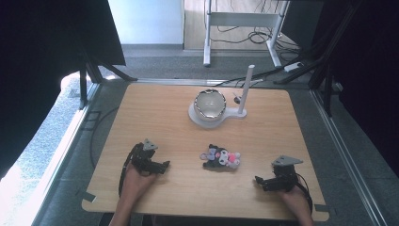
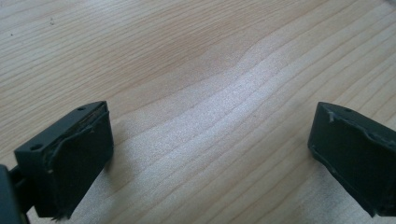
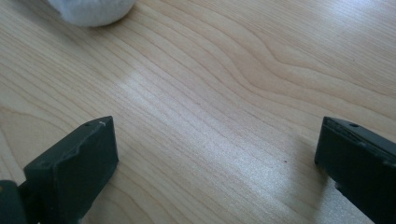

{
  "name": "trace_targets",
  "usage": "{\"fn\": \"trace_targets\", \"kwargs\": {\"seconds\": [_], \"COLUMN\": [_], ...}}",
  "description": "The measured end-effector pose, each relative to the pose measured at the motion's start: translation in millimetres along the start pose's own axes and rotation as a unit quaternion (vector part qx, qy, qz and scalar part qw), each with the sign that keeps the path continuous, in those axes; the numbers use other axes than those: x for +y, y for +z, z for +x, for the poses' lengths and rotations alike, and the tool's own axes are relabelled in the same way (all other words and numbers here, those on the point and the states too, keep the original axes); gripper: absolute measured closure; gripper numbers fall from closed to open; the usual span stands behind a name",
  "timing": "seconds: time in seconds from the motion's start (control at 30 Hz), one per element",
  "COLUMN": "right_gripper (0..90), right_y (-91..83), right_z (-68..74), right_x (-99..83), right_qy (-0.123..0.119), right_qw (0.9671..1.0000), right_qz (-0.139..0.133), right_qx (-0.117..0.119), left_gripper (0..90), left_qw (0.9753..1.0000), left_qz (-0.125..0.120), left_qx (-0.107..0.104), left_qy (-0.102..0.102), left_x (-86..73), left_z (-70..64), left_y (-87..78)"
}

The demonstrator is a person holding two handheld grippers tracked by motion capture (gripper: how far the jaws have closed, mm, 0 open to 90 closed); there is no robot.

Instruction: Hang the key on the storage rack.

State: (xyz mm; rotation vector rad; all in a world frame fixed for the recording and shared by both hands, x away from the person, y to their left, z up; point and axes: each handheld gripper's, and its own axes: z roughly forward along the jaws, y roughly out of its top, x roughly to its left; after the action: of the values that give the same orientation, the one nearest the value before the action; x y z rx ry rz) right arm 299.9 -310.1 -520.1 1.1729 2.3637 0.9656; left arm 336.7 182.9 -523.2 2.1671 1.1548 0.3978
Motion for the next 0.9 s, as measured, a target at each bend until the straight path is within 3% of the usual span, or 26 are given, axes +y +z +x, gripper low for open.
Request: {"fn": "trace_targets", "kwargs": {"seconds": [0.73,0.9], "right_gripper": [0.0,0.0], "right_y": [-0.3,-3.4], "right_z": [-0.7,-3.9], "right_x": [0.1,2.3], "right_qy": [0.001,0.014], "right_qw": [1.0,0.9998], "right_qz": [0.0,0.007], "right_qx": [0.002,0.013], "left_gripper": [0.0,0.0], "left_qw": [1.0,1.0], "left_qz": [0.0,0.0], "left_qx": [0.0,0.0], "left_qy": [0.0,0.0], "left_x": [0.1,0.1], "left_z": [0.0,0.0], "left_y": [0.0,0.0]}}
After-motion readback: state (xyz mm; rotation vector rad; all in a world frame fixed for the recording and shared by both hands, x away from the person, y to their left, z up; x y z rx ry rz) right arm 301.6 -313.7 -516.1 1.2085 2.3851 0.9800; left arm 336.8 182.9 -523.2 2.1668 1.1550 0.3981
